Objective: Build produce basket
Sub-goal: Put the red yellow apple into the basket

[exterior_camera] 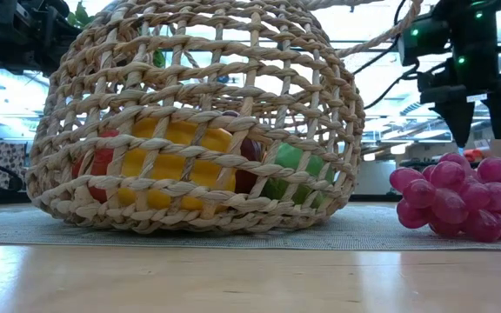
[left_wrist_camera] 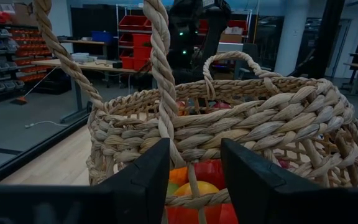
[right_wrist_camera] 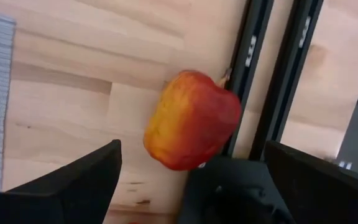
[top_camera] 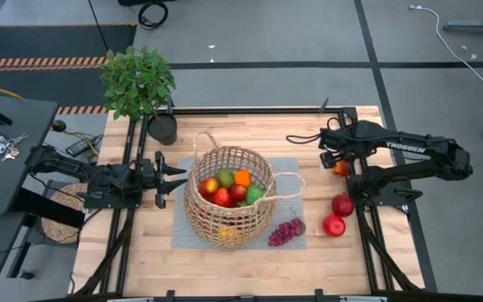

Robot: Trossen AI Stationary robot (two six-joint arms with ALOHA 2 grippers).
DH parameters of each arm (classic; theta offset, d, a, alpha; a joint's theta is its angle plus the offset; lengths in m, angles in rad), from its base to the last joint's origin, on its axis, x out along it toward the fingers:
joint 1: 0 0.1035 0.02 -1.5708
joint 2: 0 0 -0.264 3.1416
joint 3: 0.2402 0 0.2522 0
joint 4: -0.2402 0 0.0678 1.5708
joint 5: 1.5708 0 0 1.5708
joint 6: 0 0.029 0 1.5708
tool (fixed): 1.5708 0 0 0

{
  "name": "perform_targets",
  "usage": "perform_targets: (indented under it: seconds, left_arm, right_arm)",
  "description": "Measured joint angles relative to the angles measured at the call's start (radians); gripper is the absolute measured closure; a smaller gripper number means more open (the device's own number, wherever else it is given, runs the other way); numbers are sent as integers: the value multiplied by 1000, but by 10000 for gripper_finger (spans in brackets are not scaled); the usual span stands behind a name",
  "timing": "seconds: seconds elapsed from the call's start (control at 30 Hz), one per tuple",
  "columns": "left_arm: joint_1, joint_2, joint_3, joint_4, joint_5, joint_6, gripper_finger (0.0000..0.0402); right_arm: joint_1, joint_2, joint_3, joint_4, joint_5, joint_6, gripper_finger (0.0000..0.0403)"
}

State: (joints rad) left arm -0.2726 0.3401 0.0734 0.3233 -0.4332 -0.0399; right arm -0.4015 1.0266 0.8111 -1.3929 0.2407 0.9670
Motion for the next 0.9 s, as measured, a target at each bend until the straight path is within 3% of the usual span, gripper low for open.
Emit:
perform_targets:
  seconds: [0.43,0.9]
  left_arm:
    - [0,0,0,0,0,0,254]
    - [0,0,0,0,0,0,254]
  right_arm:
    - [-108,200,9,8,-111,21,3]
    - [-192,377,24,69,-196,-85,4]
